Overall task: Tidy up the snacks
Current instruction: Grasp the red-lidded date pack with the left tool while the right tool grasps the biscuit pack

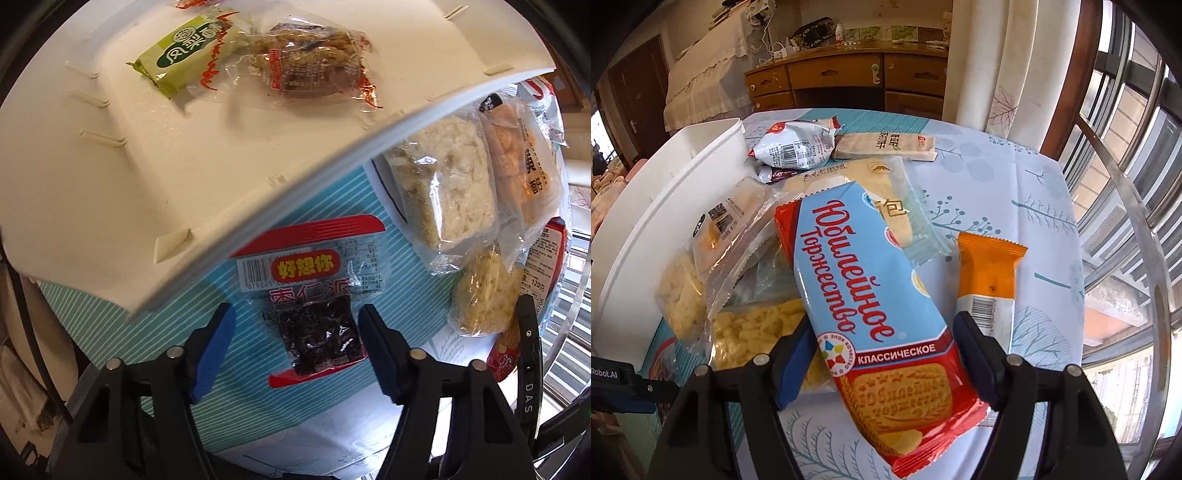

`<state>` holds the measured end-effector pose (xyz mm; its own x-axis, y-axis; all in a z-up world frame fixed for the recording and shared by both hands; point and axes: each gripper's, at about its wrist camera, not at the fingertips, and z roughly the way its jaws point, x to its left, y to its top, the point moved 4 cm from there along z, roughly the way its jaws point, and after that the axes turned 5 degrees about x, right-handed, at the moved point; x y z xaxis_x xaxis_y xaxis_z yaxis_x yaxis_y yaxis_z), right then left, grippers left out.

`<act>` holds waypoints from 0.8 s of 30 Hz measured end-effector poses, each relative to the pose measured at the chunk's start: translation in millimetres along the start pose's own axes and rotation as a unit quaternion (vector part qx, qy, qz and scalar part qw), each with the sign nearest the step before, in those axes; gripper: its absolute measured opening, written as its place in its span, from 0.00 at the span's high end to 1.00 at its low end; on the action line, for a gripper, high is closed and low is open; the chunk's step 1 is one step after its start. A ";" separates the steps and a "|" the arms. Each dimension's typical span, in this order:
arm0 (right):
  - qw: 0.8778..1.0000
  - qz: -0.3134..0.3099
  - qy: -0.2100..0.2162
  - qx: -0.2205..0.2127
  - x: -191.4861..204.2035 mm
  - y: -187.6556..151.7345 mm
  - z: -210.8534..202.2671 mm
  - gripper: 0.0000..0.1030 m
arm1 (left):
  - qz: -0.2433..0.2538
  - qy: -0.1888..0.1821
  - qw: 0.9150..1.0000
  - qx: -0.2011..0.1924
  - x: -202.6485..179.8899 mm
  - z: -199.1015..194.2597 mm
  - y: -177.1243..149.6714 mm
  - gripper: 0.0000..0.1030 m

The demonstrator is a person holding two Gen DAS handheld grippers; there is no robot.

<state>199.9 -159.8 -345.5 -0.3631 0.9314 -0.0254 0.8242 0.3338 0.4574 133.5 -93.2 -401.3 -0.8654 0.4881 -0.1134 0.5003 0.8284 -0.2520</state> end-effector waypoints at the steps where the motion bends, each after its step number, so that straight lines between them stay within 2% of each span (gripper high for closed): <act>1: 1.000 0.003 0.002 0.003 0.0 -0.7 -0.8 0.33 | -0.003 0.003 1.000 0.002 0.4 0.0 0.3 0.41; 6: 0.999 0.024 0.012 0.022 -1.4 -3.9 -4.2 0.37 | -0.015 -0.016 1.000 0.019 4.5 -0.3 1.3 0.52; 12: 0.997 0.057 0.026 0.042 -2.9 -10.4 -8.1 0.39 | -0.007 -0.031 0.999 0.031 3.8 -0.6 -0.4 0.60; 17: 0.994 0.088 0.038 0.053 -5.7 -17.3 -13.3 0.41 | 0.001 -0.045 0.998 0.043 7.4 0.2 -6.4 0.62; 24: 0.994 0.095 0.040 0.039 -2.6 -24.1 -31.3 0.45 | 0.017 -0.042 0.997 0.059 12.5 -0.5 -7.0 0.62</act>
<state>167.4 -174.9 -328.6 -0.2289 0.9651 0.1274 0.9116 0.1666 0.3759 119.1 -92.8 -400.5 -0.8496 0.4869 -0.2027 0.5271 0.7710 -0.3575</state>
